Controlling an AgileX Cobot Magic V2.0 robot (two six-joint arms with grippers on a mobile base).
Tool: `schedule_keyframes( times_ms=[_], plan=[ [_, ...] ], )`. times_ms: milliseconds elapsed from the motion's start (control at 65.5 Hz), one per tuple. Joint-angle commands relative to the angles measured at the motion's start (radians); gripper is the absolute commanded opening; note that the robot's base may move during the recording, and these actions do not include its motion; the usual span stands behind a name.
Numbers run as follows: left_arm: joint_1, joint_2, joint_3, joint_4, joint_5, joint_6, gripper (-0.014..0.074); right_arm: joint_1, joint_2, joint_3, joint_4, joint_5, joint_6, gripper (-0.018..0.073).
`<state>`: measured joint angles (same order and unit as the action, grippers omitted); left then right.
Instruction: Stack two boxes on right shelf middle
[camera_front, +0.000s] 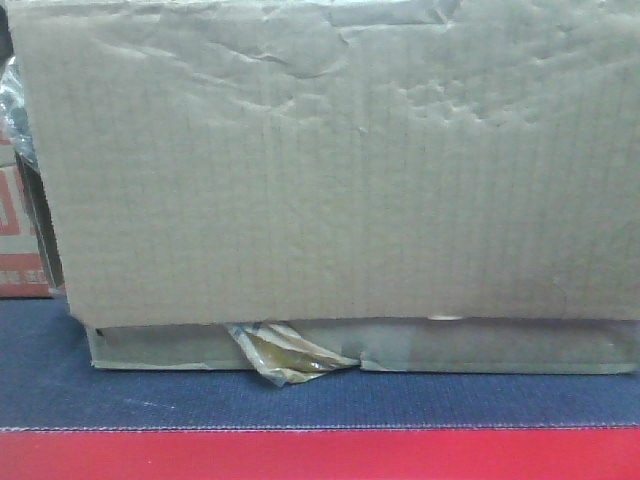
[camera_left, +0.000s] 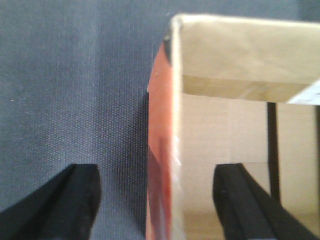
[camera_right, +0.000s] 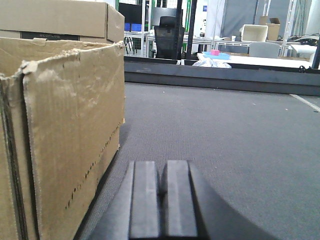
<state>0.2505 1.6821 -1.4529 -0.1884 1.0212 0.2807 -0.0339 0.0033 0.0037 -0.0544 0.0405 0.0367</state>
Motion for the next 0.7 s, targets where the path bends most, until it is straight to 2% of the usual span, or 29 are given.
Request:
schedule_keyframes(
  times_ms=[0,107,183,214,351,474,642,688],
  plan=[
    [0.002,0.009,-0.01,0.0,-0.012,0.005,0.0292,-0.005,-0.003,-0.004,0.004,-0.019,-0.002,-0.0162],
    [0.002,0.01,-0.01,0.023,-0.008,0.005,0.0122,-0.005,-0.003,-0.004,0.004,-0.019,-0.002,-0.0162],
    [0.002,0.008,-0.012,0.023,-0.004,0.005,-0.007,-0.005,-0.003,-0.004,0.004,-0.019,-0.002,-0.0162],
    [0.002,0.008,-0.014,0.021,0.003,0.005,-0.0111,-0.005,-0.003,-0.004,0.004,-0.019,-0.002,-0.0162],
    [0.002,0.004,-0.055,0.01,0.011,0.005,-0.0111,-0.005,-0.003,-0.004,0.004,-0.019,-0.002,-0.0162],
    [0.002,-0.006,-0.153,0.01,0.018,-0.01,-0.0111,-0.005,-0.003,-0.004,0.004,-0.019,-0.002,-0.0162],
    [-0.001,-0.013,-0.338,0.01,0.049,-0.189,-0.0111,-0.005,-0.003,-0.004,0.004,-0.019,-0.002,-0.0162],
    [-0.006,-0.013,-0.401,0.017,0.077,-0.21,-0.0111,-0.005,-0.003,-0.004,0.004,-0.019,-0.002,-0.0162]
  ],
)
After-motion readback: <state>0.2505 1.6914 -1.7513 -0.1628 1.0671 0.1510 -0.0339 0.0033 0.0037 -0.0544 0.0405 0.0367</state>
